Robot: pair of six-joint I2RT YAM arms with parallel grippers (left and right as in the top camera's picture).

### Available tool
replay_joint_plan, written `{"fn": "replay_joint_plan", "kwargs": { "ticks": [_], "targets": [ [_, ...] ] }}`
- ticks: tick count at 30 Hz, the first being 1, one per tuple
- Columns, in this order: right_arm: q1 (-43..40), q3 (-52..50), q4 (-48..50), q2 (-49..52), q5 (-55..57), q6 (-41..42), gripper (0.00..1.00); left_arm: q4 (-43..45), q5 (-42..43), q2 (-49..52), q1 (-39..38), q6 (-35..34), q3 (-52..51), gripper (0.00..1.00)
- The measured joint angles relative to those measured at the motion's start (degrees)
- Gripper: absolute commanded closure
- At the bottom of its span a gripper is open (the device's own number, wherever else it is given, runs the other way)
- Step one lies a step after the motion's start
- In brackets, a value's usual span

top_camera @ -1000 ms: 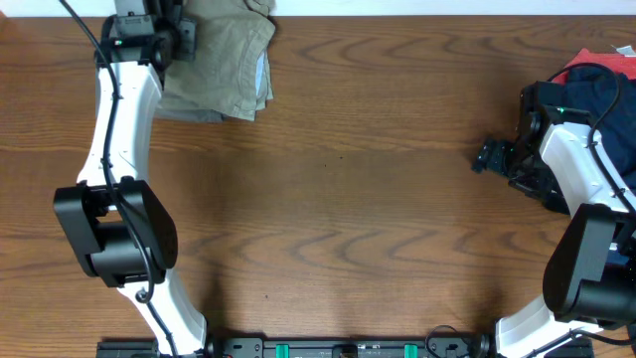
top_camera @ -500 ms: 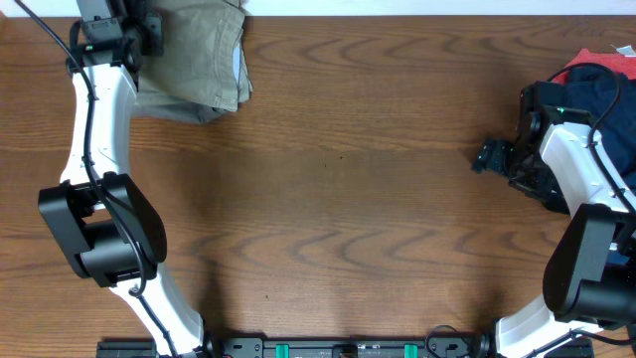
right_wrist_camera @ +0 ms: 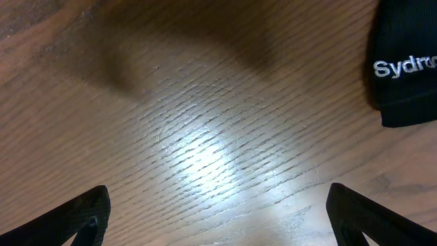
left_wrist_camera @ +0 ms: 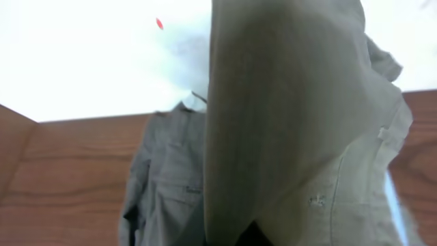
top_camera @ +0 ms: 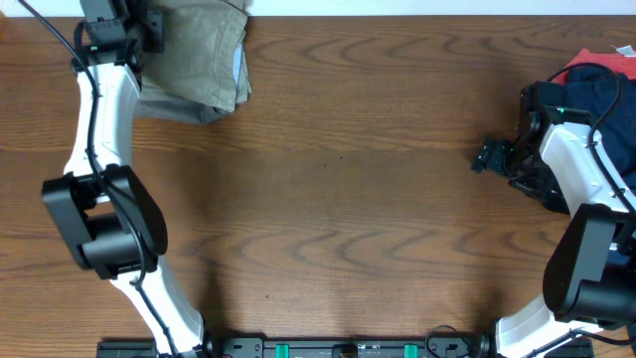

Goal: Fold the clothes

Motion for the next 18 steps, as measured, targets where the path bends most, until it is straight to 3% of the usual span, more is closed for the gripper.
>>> {"fn": "replay_joint_plan", "kwargs": {
  "ticks": [18],
  "targets": [
    [0.0,0.0,0.0,0.0,0.0,0.0,0.01,8.4,-4.4,4.9,4.8,0.2,0.0,0.94]
  ]
}}
